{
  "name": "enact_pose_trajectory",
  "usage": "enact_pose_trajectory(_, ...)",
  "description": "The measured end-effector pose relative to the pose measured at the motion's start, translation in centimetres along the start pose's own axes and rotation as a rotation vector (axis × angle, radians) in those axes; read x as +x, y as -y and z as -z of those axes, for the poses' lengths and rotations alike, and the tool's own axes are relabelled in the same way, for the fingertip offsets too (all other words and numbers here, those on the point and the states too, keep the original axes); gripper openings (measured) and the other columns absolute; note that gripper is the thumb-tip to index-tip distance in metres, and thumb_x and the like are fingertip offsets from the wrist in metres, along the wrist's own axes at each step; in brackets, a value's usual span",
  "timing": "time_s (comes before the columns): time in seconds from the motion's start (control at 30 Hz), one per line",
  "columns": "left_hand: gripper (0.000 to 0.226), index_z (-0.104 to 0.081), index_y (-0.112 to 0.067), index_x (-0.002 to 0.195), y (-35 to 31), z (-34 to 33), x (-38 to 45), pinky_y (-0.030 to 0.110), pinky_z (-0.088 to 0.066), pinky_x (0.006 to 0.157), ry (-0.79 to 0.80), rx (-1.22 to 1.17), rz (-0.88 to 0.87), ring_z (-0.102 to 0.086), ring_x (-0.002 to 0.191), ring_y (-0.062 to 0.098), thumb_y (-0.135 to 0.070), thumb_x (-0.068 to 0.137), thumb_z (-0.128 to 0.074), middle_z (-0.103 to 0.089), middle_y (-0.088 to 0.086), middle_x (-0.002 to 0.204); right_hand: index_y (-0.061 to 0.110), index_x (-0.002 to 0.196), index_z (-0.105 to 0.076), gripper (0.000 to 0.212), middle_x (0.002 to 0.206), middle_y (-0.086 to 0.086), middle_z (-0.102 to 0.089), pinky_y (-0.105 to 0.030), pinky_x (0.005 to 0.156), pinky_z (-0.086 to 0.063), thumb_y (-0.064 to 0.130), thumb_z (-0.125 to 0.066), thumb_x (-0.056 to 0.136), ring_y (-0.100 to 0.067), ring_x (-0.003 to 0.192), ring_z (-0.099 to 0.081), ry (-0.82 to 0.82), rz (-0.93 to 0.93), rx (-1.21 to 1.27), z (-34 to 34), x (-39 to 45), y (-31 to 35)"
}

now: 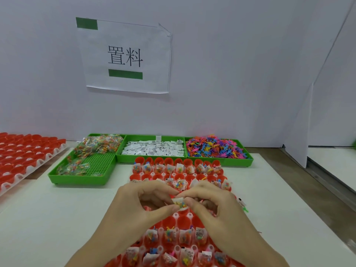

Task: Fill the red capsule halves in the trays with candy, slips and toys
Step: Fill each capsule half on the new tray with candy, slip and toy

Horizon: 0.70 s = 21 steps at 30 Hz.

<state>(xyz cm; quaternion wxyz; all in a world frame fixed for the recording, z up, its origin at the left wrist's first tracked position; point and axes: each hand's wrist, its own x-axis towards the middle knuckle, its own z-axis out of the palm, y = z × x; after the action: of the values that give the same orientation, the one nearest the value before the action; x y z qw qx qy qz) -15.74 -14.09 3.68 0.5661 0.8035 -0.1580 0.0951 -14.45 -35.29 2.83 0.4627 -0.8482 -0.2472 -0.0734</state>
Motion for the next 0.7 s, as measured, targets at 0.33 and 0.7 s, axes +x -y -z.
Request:
enact_pose_trajectory(0.33, 0.011, -0.08, -0.029, 0.078, -0.1, -0.2, -0.1, 0.016, -0.055, 0.063, -0.023, 0.011, -0.029, -0.073, 0.066, 0.013, -0.032, 0.072, -0.088, -0.076, -0.003, 0.071, 0.031, 0.095, -0.073, 0.018, 0.092, 0.004, -0.076, -0.02, 0.076, -0.057, 0.013, -0.068, 0.096, -0.01, 0.083, -0.071, -0.021, -0.077, 0.245, 1.4, 0.1, 0.8)
enact_pose_trajectory(0.7, 0.011, -0.076, -0.025, 0.083, 0.4, 0.4, 0.2, 0.017, -0.054, 0.066, -0.005, -0.013, 0.04, -0.072, 0.067, 0.013, -0.027, 0.078, -0.086, -0.076, 0.002, 0.074, 0.013, 0.105, -0.078, 0.015, 0.102, -0.004, -0.077, -0.025, 0.084, -0.05, 0.013, -0.064, 0.099, -0.01, 0.086, -0.065, -0.086, -0.255, -0.523, 9.4, 12.7, -7.4)
